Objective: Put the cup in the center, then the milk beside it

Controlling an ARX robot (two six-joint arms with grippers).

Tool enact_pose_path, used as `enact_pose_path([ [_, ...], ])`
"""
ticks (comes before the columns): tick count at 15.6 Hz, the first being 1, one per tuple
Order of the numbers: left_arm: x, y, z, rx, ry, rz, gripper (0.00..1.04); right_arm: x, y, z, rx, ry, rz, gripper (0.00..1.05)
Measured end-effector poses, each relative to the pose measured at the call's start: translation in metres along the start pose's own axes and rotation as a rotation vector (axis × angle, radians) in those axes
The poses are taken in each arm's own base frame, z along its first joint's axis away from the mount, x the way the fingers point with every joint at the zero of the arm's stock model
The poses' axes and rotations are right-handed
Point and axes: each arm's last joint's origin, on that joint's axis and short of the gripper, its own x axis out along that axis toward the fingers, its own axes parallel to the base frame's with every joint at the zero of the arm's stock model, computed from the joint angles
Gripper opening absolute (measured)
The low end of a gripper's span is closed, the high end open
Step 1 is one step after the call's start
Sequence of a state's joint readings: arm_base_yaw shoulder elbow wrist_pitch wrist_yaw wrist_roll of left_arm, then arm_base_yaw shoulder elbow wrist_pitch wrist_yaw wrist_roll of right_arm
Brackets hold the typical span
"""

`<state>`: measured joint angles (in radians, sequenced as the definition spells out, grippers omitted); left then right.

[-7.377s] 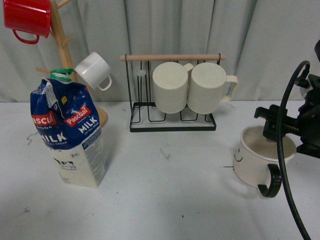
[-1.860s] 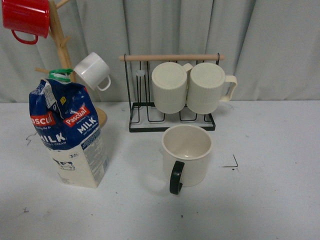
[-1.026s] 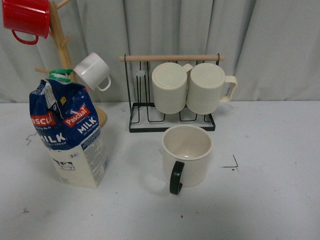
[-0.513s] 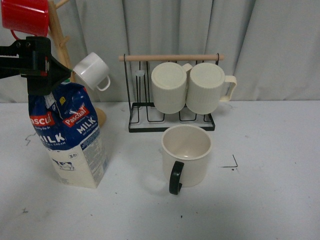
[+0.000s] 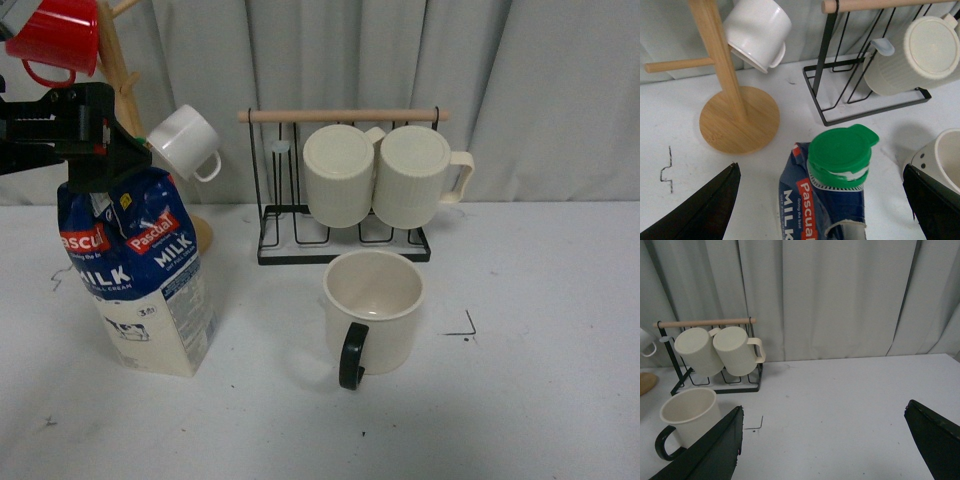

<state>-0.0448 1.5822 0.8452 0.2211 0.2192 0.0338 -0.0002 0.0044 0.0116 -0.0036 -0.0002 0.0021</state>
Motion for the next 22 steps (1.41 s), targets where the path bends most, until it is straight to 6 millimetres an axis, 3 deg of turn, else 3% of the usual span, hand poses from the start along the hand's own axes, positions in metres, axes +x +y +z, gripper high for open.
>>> enact_pose_path([
  [8, 0.025, -0.011, -0.021, 0.012, 0.079, 0.016, 0.95, 0.000, 0.000, 0.000, 0.000, 0.000, 0.000, 0.98],
  [14, 0.025, -0.011, -0.022, 0.008, 0.073, 0.035, 0.35, 0.000, 0.000, 0.000, 0.000, 0.000, 0.000, 0.98],
  [17, 0.026, -0.021, -0.027, 0.018, 0.071, 0.050, 0.05, 0.000, 0.000, 0.000, 0.000, 0.000, 0.000, 0.98],
  [22, 0.026, -0.050, -0.026, 0.030, 0.067, 0.051, 0.04, 0.000, 0.000, 0.000, 0.000, 0.000, 0.000, 0.98],
])
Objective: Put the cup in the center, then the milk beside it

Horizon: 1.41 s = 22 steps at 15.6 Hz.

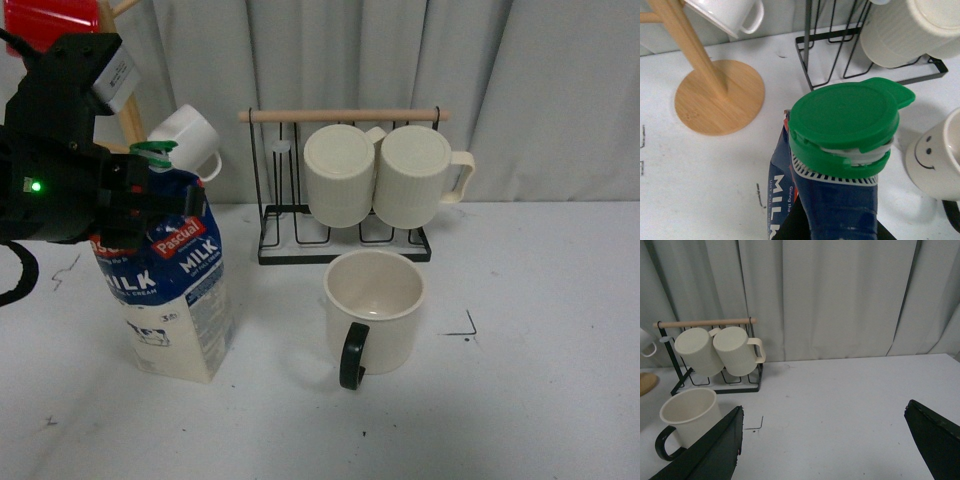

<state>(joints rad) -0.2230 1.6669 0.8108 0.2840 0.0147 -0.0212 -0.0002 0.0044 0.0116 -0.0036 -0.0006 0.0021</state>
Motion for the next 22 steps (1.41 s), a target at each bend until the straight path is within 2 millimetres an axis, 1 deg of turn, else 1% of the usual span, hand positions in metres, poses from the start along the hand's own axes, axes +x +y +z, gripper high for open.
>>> enact_pose_path([
  [3, -0.004, -0.026, 0.000, 0.005, 0.013, -0.050, 0.04, 0.000, 0.000, 0.000, 0.000, 0.000, 0.000, 0.98],
  [6, -0.004, -0.038, 0.009, -0.008, -0.006, -0.062, 0.04, 0.000, 0.000, 0.000, 0.000, 0.000, 0.000, 0.98],
  [10, 0.002, -0.041, 0.027, -0.024, -0.068, -0.007, 0.04, 0.000, 0.000, 0.000, 0.000, 0.000, 0.000, 0.98],
  [11, 0.008, -0.043, 0.025, -0.022, -0.065, 0.022, 0.04, 0.000, 0.000, 0.000, 0.000, 0.000, 0.000, 0.98],
  [13, 0.014, -0.049, 0.019, -0.024, -0.040, 0.016, 0.04, 0.000, 0.000, 0.000, 0.000, 0.000, 0.000, 0.98],
  [16, 0.015, -0.056, 0.018, -0.041, -0.043, 0.001, 0.04, 0.000, 0.000, 0.000, 0.000, 0.000, 0.000, 0.98],
  [22, 0.017, -0.062, 0.014, -0.054, -0.041, 0.014, 0.04, 0.000, 0.000, 0.000, 0.000, 0.000, 0.000, 0.98],
])
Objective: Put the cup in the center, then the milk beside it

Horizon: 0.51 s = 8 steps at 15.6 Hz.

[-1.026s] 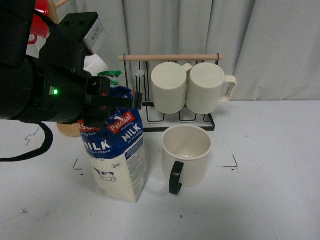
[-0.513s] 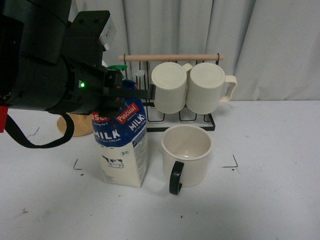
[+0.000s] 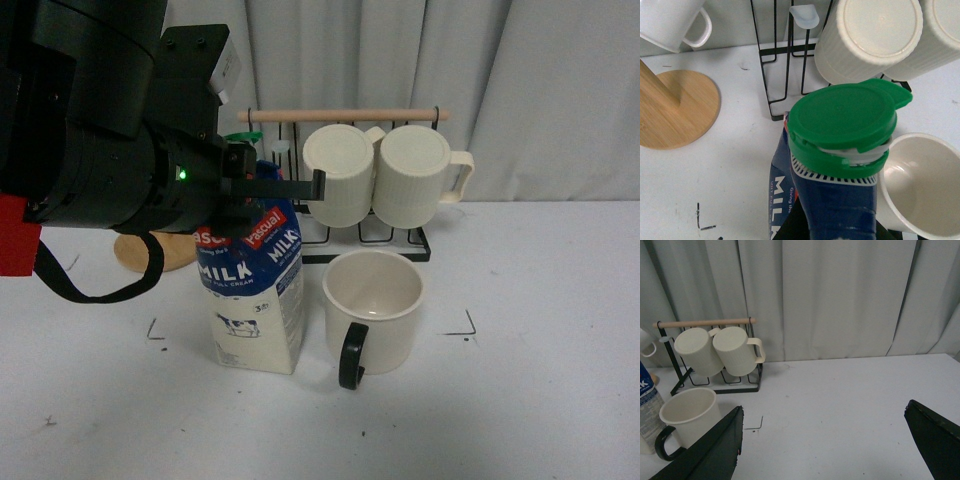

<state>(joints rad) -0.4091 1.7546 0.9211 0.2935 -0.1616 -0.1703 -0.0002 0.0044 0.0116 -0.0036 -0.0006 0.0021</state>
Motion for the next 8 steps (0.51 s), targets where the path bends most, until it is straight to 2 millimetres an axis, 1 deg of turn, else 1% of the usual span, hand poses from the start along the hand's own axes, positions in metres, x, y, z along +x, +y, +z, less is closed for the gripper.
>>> enact_pose_path([
  [7, 0.0004, -0.0085, -0.0032, 0.001, 0.003, 0.002, 0.04, 0.0000, 0.0000, 0.0000, 0.000, 0.000, 0.000, 0.98],
  [8, 0.0004, -0.0085, -0.0032, -0.007, 0.004, 0.000, 0.14, 0.0000, 0.0000, 0.0000, 0.000, 0.000, 0.000, 0.98],
])
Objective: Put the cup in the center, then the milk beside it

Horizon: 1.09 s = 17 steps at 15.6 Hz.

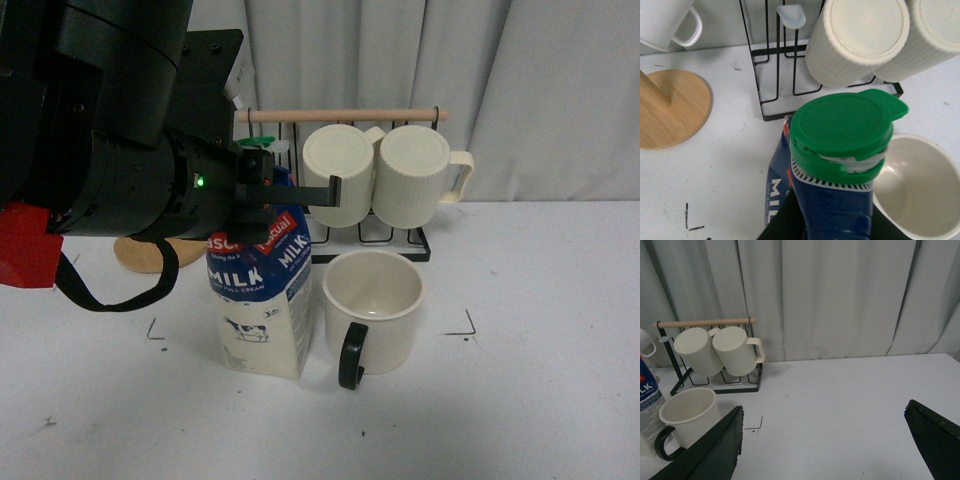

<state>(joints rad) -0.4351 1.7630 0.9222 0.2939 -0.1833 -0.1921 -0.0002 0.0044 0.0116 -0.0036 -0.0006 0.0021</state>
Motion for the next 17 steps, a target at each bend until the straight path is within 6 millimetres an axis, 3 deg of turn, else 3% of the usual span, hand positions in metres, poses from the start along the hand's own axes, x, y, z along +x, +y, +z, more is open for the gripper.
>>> enact_pose_path([
  [2, 0.000, -0.003, 0.011, -0.026, -0.032, -0.012, 0.35, 0.000, 0.000, 0.000, 0.000, 0.000, 0.000, 0.98],
  [5, -0.001, -0.001, 0.011, -0.063, -0.008, -0.035, 0.70, 0.000, 0.000, 0.000, 0.000, 0.000, 0.000, 0.98],
  [8, -0.030, 0.013, 0.028, -0.153, -0.105, -0.077, 1.00, 0.000, 0.000, 0.000, 0.000, 0.000, 0.000, 0.98],
  [11, -0.083, 0.043, 0.047, -0.223, -0.283, -0.113, 0.98, 0.000, 0.000, 0.000, 0.000, 0.000, 0.000, 0.98],
  [15, -0.149, 0.087, 0.039, -0.239, -0.394, -0.075, 0.98, 0.000, 0.000, 0.000, 0.000, 0.000, 0.000, 0.98],
  [17, -0.178, 0.103, 0.016, -0.101, -0.587, 0.143, 0.76, 0.000, 0.000, 0.000, 0.000, 0.000, 0.000, 0.98],
])
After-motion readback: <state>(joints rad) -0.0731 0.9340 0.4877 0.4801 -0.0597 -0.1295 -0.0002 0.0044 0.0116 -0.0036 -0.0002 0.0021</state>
